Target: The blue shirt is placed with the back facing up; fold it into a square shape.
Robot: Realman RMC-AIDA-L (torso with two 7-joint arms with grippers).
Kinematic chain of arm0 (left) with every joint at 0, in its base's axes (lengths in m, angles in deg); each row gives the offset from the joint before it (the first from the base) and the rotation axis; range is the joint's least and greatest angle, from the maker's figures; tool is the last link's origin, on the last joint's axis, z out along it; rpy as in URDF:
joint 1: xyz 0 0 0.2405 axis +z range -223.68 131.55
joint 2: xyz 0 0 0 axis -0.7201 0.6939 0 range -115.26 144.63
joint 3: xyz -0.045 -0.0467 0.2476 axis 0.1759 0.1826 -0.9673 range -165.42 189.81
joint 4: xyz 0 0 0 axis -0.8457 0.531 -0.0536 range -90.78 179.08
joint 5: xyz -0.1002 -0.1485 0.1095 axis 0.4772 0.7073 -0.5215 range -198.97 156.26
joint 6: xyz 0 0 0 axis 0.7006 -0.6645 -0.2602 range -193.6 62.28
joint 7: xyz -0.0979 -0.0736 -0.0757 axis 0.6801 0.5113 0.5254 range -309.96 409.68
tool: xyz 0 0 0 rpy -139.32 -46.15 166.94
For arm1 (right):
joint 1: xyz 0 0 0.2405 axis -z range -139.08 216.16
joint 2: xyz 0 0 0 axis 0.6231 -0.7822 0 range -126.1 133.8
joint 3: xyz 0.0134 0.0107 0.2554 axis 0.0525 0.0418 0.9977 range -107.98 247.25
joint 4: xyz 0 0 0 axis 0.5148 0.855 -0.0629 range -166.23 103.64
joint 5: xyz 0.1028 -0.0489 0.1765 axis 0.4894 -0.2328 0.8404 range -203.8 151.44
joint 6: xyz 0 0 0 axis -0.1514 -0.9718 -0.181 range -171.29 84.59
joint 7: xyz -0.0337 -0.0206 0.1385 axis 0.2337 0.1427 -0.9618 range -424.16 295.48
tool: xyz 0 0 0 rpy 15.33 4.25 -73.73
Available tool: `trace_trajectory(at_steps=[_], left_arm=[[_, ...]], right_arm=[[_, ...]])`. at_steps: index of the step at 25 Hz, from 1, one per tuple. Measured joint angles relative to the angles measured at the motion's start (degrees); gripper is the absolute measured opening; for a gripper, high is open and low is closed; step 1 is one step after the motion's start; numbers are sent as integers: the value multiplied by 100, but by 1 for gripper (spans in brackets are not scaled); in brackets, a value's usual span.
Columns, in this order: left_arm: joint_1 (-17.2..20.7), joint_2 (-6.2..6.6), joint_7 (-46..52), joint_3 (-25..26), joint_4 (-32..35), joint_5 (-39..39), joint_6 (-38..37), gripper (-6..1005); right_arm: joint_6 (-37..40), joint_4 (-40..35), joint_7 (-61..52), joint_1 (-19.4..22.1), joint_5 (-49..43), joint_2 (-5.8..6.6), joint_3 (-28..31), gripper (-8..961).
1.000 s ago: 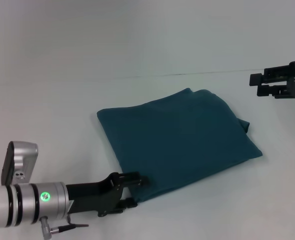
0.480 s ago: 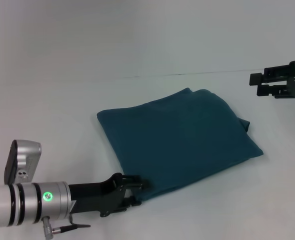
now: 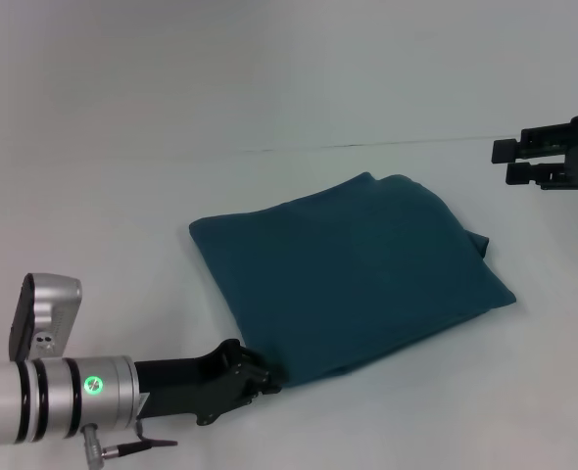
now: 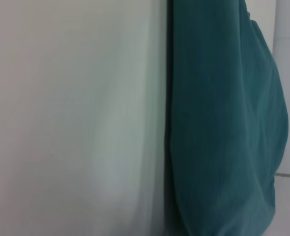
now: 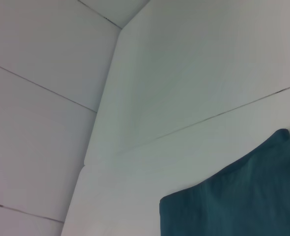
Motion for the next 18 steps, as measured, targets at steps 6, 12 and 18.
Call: trace_trajectory(at_steps=[6, 12, 18], left_arm=[[79, 6, -71, -1, 58, -2, -194, 105], [555, 59, -37, 47, 548, -21, -512, 67], [833, 256, -6, 313, 853, -64, -838, 63]], right_arm=[[1, 4, 0, -4, -10, 4, 1, 538], [25, 9, 0, 13, -19, -2, 1, 537], [25, 9, 0, 29, -29, -22, -31, 537]])
